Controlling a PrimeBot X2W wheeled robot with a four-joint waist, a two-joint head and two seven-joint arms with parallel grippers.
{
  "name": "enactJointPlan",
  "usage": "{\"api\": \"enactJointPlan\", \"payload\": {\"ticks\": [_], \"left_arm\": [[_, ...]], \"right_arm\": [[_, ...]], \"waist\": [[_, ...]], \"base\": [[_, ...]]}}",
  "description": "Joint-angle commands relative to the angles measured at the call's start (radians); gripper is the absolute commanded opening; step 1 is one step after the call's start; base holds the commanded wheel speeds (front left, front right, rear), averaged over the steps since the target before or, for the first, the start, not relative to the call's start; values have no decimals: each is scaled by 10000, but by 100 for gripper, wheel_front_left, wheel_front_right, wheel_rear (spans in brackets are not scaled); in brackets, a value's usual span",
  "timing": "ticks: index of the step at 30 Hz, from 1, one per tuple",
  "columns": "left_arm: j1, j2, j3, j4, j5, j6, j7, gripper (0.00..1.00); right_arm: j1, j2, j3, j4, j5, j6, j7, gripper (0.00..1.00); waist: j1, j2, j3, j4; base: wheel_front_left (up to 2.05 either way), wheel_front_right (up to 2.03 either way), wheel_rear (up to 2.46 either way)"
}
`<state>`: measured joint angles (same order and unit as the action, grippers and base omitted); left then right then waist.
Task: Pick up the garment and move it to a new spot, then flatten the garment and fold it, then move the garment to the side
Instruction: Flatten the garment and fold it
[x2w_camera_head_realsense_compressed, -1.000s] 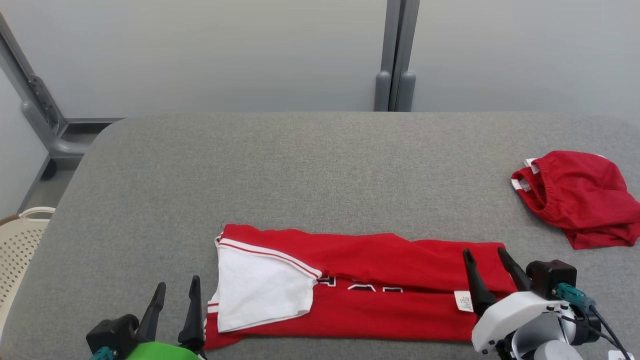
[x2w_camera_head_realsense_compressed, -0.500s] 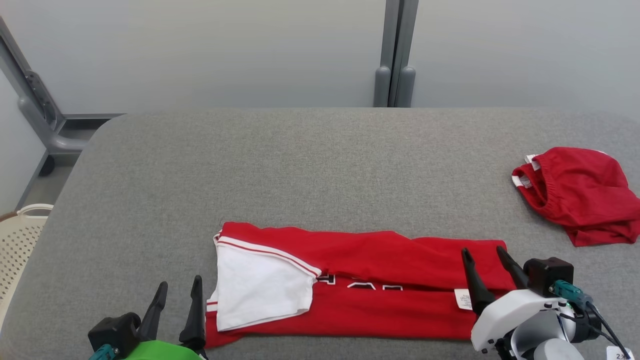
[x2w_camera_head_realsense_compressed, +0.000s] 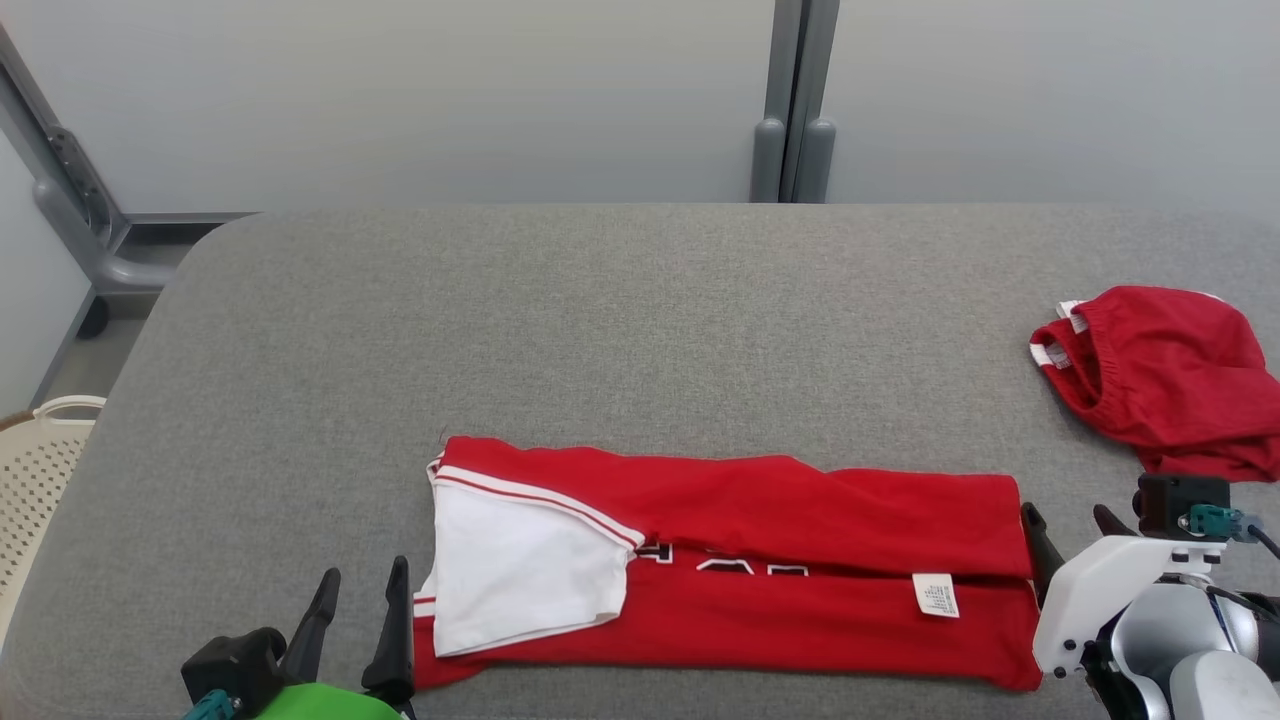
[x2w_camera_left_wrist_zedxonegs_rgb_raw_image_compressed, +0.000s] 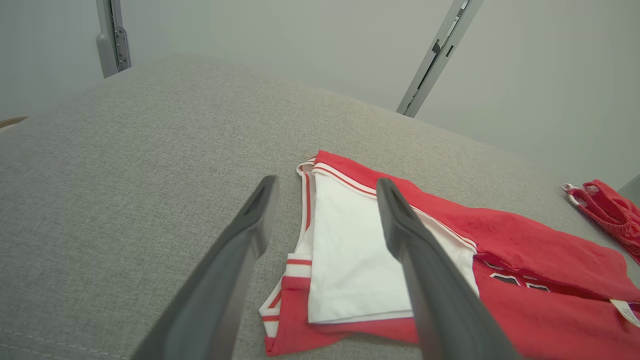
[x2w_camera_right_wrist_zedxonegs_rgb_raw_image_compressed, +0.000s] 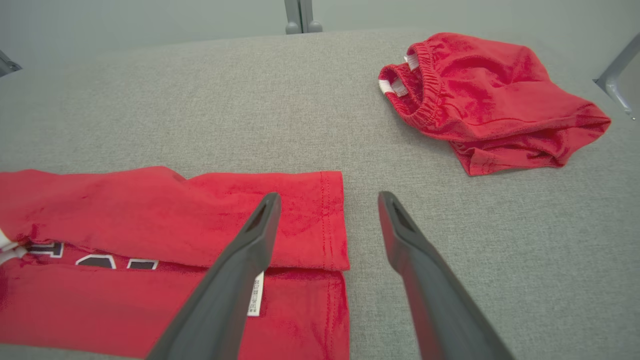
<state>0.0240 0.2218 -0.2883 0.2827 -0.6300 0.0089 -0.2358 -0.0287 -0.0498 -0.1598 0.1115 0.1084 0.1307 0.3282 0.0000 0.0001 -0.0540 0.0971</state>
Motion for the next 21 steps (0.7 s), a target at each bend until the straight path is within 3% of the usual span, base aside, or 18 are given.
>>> {"api": "enactJointPlan", "payload": {"ticks": [1,8,21], "left_arm": [[-202,44,13,17,-18,-45,-43,100],[-377,56,-130,102,75,-114,-46,100],[-671,112,-291,94,179,-107,37,100]], "right_arm": [[74,-23,-68,-126,-32,-1,351,100],[171,-29,-430,-144,-209,-1,1242,100],[-264,-29,-968,1538,-306,-2,118,100]], "waist": [[0,-1,50,14],[0,-1,260,133],[0,-1,698,480]], "base": [[0,0,0],[0,0,0],[0,0,0]]}}
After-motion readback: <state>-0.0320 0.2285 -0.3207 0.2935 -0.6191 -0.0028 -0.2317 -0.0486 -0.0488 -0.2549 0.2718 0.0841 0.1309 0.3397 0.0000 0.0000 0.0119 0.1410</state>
